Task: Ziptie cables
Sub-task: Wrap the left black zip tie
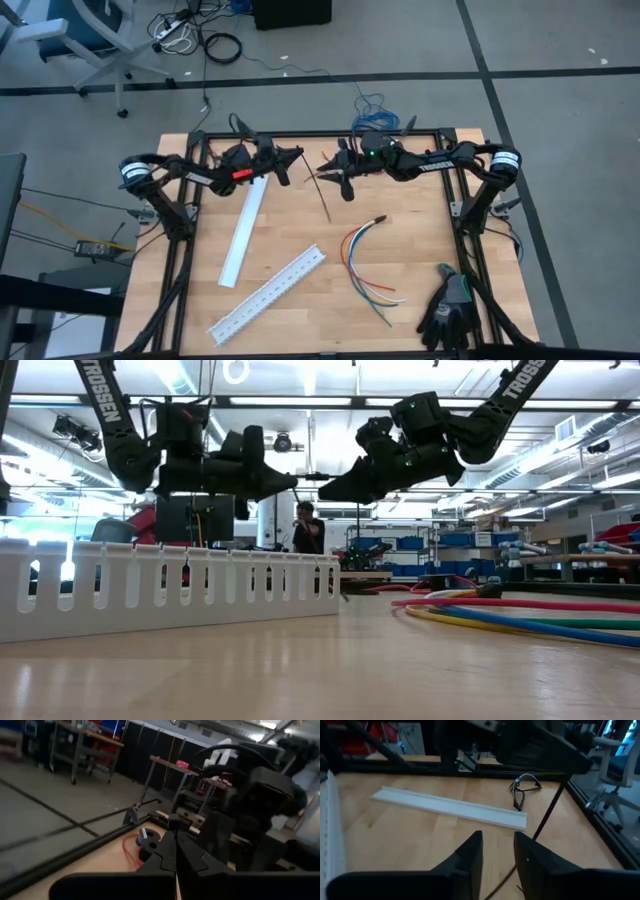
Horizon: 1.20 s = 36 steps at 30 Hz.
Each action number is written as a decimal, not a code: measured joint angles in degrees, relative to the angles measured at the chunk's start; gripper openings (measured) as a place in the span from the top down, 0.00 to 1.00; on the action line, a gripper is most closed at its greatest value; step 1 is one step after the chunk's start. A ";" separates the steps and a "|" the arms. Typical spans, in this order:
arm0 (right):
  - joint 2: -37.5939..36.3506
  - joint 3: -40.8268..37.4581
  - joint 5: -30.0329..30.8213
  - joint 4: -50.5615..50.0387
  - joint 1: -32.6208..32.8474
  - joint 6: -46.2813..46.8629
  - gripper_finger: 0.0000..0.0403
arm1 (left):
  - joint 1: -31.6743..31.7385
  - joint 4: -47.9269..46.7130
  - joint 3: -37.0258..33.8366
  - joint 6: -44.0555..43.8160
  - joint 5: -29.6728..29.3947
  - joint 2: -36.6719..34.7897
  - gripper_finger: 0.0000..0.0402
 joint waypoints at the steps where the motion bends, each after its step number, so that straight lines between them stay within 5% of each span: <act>1: 0.00 0.00 0.01 -0.06 -0.02 -1.33 0.74 | 0.73 -0.02 -0.20 -1.51 0.97 0.00 1.00; 4: 0.00 0.00 1.28 -0.79 0.21 -7.09 0.73 | 2.74 -0.66 -0.35 -5.74 3.68 0.00 1.00; 13: 0.00 0.00 20.29 -5.62 5.49 -39.67 0.73 | 6.32 -8.35 -0.38 -11.02 8.38 0.00 1.00; 25: 2.94 0.13 20.80 -7.50 9.04 -53.33 0.73 | 6.33 -9.60 0.28 -18.75 9.99 0.00 1.00; 32: 12.09 0.76 34.65 0.34 13.70 -62.00 0.73 | 5.93 -13.57 0.32 -18.85 10.42 0.00 1.00; 36: 14.14 0.80 33.15 0.73 15.75 -65.38 0.73 | 5.96 -15.83 0.28 -18.92 10.30 0.00 1.00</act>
